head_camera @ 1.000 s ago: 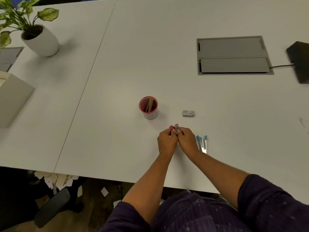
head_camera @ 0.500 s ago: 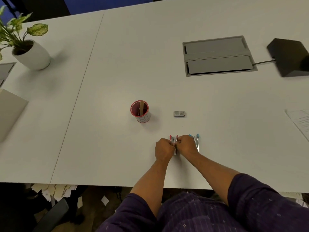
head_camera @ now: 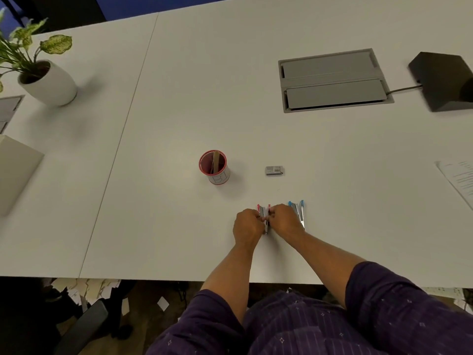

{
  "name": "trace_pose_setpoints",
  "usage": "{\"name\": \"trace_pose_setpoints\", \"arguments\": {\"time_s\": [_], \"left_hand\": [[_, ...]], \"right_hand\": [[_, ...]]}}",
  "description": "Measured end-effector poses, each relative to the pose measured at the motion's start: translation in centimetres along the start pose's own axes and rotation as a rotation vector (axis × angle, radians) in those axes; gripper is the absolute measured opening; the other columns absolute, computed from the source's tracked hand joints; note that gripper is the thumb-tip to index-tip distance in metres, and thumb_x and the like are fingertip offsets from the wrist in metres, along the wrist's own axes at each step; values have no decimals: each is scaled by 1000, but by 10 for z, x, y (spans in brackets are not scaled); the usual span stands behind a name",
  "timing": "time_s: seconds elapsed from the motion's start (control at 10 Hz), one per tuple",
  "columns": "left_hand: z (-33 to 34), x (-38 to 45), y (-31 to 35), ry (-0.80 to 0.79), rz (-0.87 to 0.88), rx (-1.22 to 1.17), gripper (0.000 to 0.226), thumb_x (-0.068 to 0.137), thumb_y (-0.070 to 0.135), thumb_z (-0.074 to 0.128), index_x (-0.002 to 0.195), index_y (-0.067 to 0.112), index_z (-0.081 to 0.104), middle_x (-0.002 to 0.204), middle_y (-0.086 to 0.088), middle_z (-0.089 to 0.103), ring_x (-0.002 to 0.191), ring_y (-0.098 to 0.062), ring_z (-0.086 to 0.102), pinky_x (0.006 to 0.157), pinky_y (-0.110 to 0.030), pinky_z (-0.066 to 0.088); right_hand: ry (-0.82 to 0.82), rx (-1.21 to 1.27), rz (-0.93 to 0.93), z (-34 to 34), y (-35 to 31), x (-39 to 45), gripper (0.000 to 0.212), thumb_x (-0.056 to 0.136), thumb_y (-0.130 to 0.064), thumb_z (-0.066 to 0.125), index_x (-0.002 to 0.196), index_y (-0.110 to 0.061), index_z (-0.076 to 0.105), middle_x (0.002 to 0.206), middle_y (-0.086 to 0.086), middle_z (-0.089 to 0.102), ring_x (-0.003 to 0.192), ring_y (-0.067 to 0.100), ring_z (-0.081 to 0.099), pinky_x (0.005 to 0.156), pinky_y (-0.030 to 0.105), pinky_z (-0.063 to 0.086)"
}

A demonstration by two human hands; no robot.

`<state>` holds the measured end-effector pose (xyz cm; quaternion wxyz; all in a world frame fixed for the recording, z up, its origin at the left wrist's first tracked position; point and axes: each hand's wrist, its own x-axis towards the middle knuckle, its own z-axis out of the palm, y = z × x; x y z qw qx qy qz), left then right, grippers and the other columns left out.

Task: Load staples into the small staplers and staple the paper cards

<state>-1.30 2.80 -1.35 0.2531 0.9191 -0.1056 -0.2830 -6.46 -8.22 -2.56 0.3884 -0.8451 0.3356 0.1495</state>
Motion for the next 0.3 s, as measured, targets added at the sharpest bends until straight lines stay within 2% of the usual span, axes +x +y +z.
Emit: {"name": "trace_pose_setpoints", "arguments": {"time_s": [0.1, 0.2, 0.3], "left_hand": [[-3, -4, -2, 99, 107, 148, 18, 93, 22, 58, 88, 14, 74, 84, -2, 68, 70, -18, 60, 54, -23, 37], [-6, -3, -9, 238, 335, 341, 20, 97, 23, 54, 100, 13, 71, 96, -4, 65, 81, -24, 64, 68, -31, 46], [-8, -5, -16, 284, 464, 414, 28, 97, 22, 54, 122, 12, 63, 121, -5, 64, 107, -27, 62, 85, -35, 48]], "right_hand": [[46, -52, -47, -5, 5, -6, 25, 102, -17, 53, 94, -6, 74, 91, 12, 73, 87, 28, 70, 76, 36, 54], [207, -289, -215, -11, 22, -9, 24, 103, -17, 47, 106, -13, 71, 104, 5, 70, 96, 25, 68, 76, 34, 53], [403, -467, -373, -24, 46, -14, 29, 101, -18, 56, 127, -10, 67, 116, 8, 68, 104, 28, 67, 80, 36, 54]]}}
